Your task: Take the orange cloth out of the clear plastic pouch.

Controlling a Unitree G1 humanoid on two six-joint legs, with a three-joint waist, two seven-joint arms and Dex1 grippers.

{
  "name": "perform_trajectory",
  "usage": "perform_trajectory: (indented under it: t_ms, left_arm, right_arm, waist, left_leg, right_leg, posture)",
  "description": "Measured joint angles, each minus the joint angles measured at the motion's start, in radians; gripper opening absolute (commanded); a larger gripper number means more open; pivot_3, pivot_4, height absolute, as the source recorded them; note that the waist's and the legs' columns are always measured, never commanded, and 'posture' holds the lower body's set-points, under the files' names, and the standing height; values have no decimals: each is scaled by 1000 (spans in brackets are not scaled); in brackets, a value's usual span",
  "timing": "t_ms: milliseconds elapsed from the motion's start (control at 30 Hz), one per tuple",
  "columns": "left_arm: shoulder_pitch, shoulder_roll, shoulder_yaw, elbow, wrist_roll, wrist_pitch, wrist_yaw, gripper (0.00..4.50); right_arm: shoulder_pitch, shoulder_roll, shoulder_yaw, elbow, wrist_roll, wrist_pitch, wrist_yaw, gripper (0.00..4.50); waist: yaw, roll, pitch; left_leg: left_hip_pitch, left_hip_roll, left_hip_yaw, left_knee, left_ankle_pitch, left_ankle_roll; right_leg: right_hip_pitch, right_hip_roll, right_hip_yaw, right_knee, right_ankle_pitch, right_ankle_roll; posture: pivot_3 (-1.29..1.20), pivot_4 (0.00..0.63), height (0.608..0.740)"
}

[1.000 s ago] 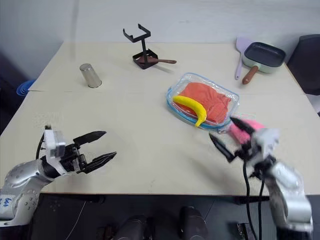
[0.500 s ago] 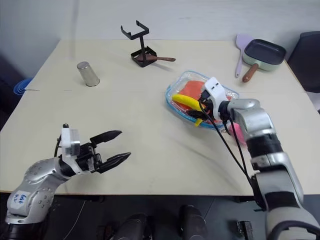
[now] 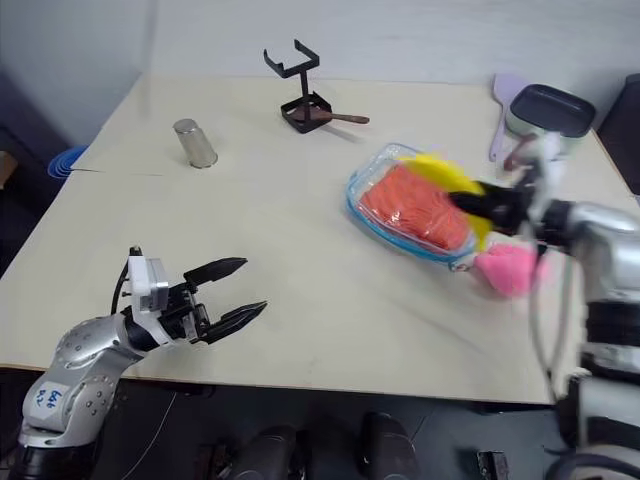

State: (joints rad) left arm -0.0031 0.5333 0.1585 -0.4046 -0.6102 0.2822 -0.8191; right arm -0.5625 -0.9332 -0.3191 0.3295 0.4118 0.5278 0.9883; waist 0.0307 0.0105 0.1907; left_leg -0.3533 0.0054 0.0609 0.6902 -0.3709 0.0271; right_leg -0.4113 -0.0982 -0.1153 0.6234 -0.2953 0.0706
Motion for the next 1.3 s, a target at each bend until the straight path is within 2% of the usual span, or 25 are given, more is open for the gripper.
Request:
perform_trajectory:
  t_ms: [100,233,267,433,500,533,567,667,800,900,1000,1067,1133,1267,1300]
  left_arm:
    - [24,-11,-5,8,18,-18,-1,4500]
    - [-11,-52,-14,48,58,-73,19,4500]
    - [-29,-52,-20,68,69,-80,18,4500]
    - [-108,-8,-74,143,137,-108,-37,4500]
    - [-142,-6,-87,188,152,-116,-53,4500]
    - [-177,-7,-95,226,159,-119,-61,4500]
    - [-183,-6,-95,231,160,-120,-62,4500]
    - [-237,-9,-99,275,156,-119,-90,4500]
    - [-244,-2,-97,295,130,-95,-129,4500]
    - [-242,3,-91,294,119,-79,-144,4500]
    - [-235,10,-79,288,115,-73,-143,4500]
    - [-217,16,-65,272,111,-72,-142,4500]
    - [-196,22,-52,249,106,-73,-141,4500]
    - [-109,38,-4,207,97,-72,-139,4500]
    - [-90,39,6,198,93,-72,-138,4500]
  right_arm:
    - [151,-84,-65,117,-118,-96,-123,1077]
    - [222,-75,-73,213,-191,-176,-224,1077]
    - [224,-70,-72,235,-204,-190,-246,1804]
    - [310,-57,-98,237,-193,-245,-257,3450]
    - [397,-43,-148,147,-139,-238,-204,4071]
    - [476,-30,-192,41,-88,-235,-151,4473]
    - [487,-27,-199,17,-76,-235,-139,4473]
    - [682,-1,-336,-197,-27,-316,-51,4473]
    - [742,45,-389,-441,70,-333,4,4473]
    - [650,68,-262,-603,118,-285,-25,4473]
    - [478,105,-33,-634,69,-228,-82,4473]
    - [323,154,145,-577,-30,-202,-123,4473]
    - [219,211,271,-488,-121,-202,-164,4473]
    - [38,317,448,-194,-320,-303,-245,4473]
    - [5,338,479,-121,-364,-330,-260,4296]
  waist:
    - [-6,0,0]
    - [-35,1,0]
    - [-38,1,0]
    - [-33,1,0]
    - [-28,2,-1]
    - [-22,2,-1]
    - [-21,2,0]
    - [-7,2,0]
    - [-18,0,1]
    - [-38,-1,1]
    - [-39,-2,1]
    - [-40,-3,1]
    - [-36,-3,1]
    - [-33,-3,1]
    - [-33,-3,1]
  left_leg:
    - [1,-1,4,0,0,1]
    - [3,-1,10,0,2,-1]
    - [4,0,11,0,2,-2]
    - [10,0,12,-1,3,-2]
    - [10,0,11,-2,2,-2]
    - [9,0,11,-2,2,-2]
    - [9,0,11,-2,2,-1]
    - [10,0,10,-4,2,-2]
    - [14,1,11,-5,1,-2]
    - [17,2,11,-6,1,-3]
    - [17,2,11,-6,2,-4]
    - [16,2,12,-6,2,-4]
    - [14,2,11,-6,2,-4]
    - [8,0,9,-4,2,-3]
    - [6,0,8,-4,2,-2]
  right_leg:
    - [1,0,2,-1,1,1]
    - [1,1,8,0,1,2]
    - [1,2,9,2,1,2]
    - [1,2,11,3,1,1]
    - [2,2,10,1,1,1]
    - [1,2,10,1,1,2]
    - [1,2,10,1,1,2]
    - [2,2,10,-1,1,2]
    - [4,3,11,-1,1,2]
    - [6,3,12,0,1,2]
    - [5,3,12,1,1,1]
    - [3,3,12,1,1,1]
    - [1,3,11,2,0,0]
    - [-1,1,8,2,0,0]
    - [-1,1,7,2,0,0]
  posture:
    - [0,150,740]
    - [0,150,740]
    - [0,150,740]
    - [0,150,740]
    - [0,150,740]
    - [0,150,740]
    - [0,150,740]
    - [0,150,740]
    - [0,150,740]
    - [0,150,740]
    - [0,150,740]
    - [0,150,740]
    - [0,150,740]
    - [0,150,740]
    - [0,150,740]
